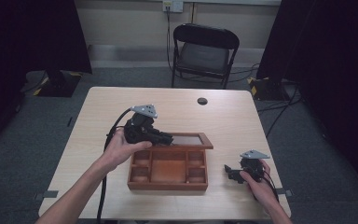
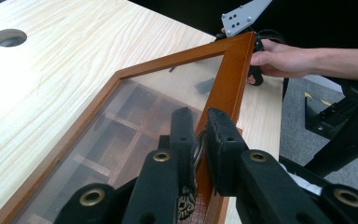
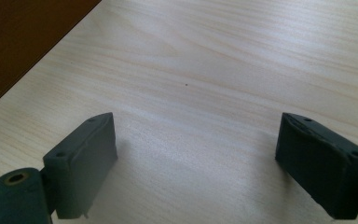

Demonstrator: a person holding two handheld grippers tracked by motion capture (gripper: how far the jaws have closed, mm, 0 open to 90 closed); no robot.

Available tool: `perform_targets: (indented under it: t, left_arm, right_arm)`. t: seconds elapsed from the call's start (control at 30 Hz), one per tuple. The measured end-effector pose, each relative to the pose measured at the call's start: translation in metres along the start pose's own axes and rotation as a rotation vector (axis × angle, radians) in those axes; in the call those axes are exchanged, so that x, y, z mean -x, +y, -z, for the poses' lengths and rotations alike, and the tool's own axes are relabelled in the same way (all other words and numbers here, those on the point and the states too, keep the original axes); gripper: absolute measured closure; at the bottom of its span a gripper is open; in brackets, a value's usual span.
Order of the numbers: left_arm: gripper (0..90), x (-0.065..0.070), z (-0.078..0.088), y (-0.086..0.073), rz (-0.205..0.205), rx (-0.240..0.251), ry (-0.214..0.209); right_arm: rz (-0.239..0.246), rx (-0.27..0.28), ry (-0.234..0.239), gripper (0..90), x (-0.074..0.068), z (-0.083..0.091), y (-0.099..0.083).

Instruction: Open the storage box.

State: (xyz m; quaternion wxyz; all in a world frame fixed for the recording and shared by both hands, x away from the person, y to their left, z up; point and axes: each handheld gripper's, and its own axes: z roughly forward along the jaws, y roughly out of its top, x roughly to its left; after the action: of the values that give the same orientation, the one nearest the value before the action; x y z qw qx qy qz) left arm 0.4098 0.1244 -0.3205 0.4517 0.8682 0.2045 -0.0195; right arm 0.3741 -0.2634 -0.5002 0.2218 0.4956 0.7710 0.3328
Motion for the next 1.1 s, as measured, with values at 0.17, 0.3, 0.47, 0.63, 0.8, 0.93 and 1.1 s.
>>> perform_targets:
  t: [0.17,0.3,0.47,0.63,0.8,0.93,1.1]
  left_arm:
    - [81.4,-0.0004,0.0011,0.0016,-0.002,-0.006,0.009]
    - [81.4,-0.0012,0.0008,0.0022,0.001,0.008,0.004]
    - [81.5,-0.0026,0.0015,0.0037,0.0,0.008,0.004]
    - [81.5,-0.0036,0.0021,0.0058,0.006,0.017,0.01]
    - [81.5,-0.0048,0.0029,0.0065,0.008,0.016,0.006]
    - [81.5,-0.0055,0.0034,0.0071,0.007,0.013,0.008]
    - [81.6,-0.0056,0.0036,0.009,0.007,0.016,0.012]
  right_arm:
    - [0.0,0.0,0.0,11.5,0.0,0.0,0.0]
    - [0.001,0.0,0.0,11.4,0.0,0.0,0.0]
    - [0.0,0.0,0.0,11.5,0.0,0.0,0.0]
    - [0.001,0.0,0.0,11.4,0.0,0.0,0.0]
    - [-0.002,-0.001,0.0,11.4,-0.0001,0.0001,0.0]
    - [-0.002,-0.001,0.0,11.4,-0.0001,0.0001,0.0]
    - [-0.001,-0.001,0.0,11.5,-0.0001,0.0001,0.0]
